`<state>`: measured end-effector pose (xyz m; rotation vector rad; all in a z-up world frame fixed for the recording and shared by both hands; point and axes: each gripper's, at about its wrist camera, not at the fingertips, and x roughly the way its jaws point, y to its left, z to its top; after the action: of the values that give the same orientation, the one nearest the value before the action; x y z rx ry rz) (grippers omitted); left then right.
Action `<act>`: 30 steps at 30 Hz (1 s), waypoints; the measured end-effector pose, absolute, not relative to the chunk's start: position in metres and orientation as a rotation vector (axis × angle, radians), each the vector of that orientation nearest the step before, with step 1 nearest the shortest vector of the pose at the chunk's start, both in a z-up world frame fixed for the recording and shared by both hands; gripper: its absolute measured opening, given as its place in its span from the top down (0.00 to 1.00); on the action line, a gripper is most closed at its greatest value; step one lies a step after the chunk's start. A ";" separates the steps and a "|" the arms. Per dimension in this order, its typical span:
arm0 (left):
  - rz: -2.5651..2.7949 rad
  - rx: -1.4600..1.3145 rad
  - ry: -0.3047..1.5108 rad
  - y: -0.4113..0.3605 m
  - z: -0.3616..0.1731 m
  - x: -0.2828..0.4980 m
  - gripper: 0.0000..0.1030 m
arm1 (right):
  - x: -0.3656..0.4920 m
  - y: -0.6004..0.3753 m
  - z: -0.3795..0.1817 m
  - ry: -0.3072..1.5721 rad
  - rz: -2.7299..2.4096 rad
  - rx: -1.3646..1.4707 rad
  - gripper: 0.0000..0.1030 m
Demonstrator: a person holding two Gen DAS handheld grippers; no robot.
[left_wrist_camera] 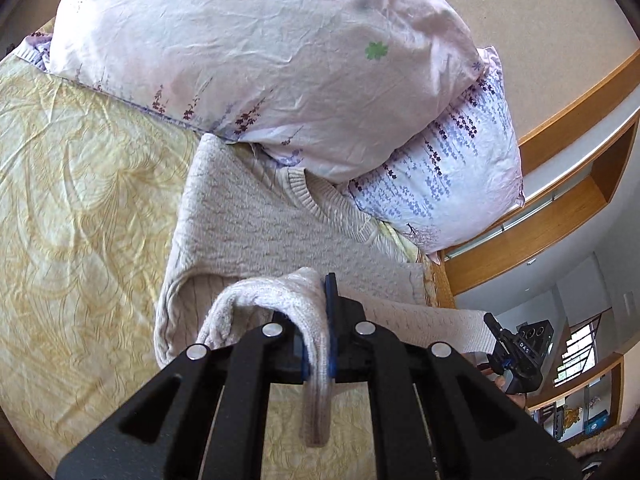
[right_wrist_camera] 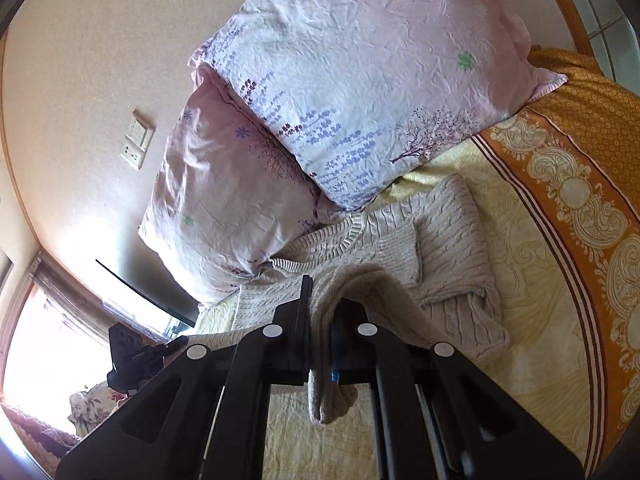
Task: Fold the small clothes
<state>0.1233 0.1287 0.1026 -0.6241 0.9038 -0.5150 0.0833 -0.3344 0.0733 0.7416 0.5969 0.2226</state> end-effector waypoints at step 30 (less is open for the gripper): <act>-0.419 -0.770 1.074 0.116 0.025 0.223 0.82 | 0.188 -0.375 -0.009 0.906 0.103 0.923 0.87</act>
<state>0.2226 0.1157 0.0245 -0.7697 1.0744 -0.4186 0.1882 -0.3750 -0.0093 0.9231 0.9055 0.1030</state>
